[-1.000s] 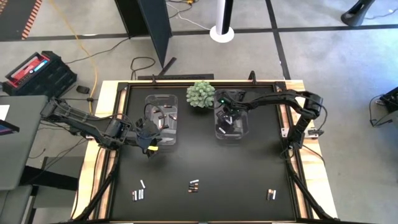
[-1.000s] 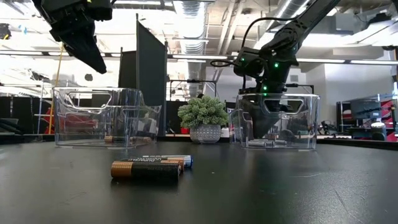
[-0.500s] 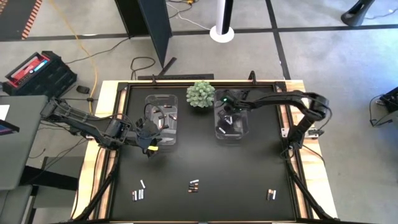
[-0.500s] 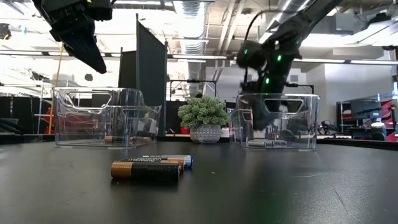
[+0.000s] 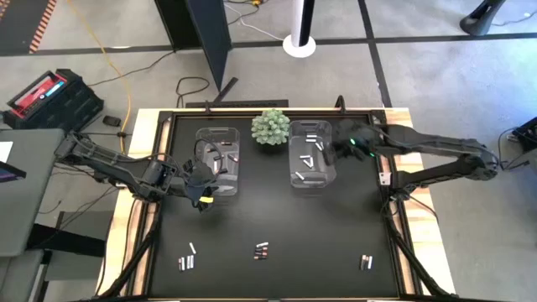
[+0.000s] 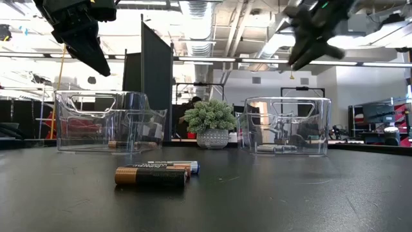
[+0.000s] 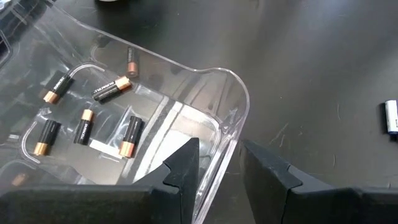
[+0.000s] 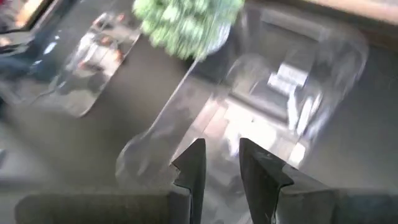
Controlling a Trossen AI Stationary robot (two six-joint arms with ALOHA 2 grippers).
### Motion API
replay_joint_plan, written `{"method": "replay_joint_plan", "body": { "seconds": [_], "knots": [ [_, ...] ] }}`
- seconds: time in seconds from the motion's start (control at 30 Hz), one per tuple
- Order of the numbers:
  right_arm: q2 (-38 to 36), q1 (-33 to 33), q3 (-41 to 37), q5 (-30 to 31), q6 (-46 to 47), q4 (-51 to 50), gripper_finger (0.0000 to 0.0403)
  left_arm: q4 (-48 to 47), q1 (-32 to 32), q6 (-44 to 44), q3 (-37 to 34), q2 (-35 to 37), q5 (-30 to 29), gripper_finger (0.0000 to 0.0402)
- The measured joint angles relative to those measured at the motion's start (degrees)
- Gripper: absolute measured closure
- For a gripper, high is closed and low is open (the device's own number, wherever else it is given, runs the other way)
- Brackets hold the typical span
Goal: Sort batteries
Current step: Put the black-brown battery into the left transparent bin
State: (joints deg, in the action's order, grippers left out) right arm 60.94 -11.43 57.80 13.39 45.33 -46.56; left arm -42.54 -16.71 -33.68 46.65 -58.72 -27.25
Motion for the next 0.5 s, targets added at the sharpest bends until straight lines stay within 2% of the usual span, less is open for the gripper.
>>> {"method": "replay_joint_plan", "body": {
  "seconds": [0.13,0.3,0.5],
  "knots": [
    [-2.58,11.46,0.00,0.01,13.99,-8.33,0.0290,0.00,0.00,-0.13,0.00,0.00,0.01,0.0290],
    [-0.89,29.07,0.00,0.02,35.76,-14.68,0.0290,0.01,0.00,-3.65,0.00,0.00,0.01,0.0290],
    [6.70,49.46,0.00,0.02,71.83,-19.51,0.0290,-0.04,0.00,-10.41,0.00,0.00,0.03,0.0290]
  ]
}}
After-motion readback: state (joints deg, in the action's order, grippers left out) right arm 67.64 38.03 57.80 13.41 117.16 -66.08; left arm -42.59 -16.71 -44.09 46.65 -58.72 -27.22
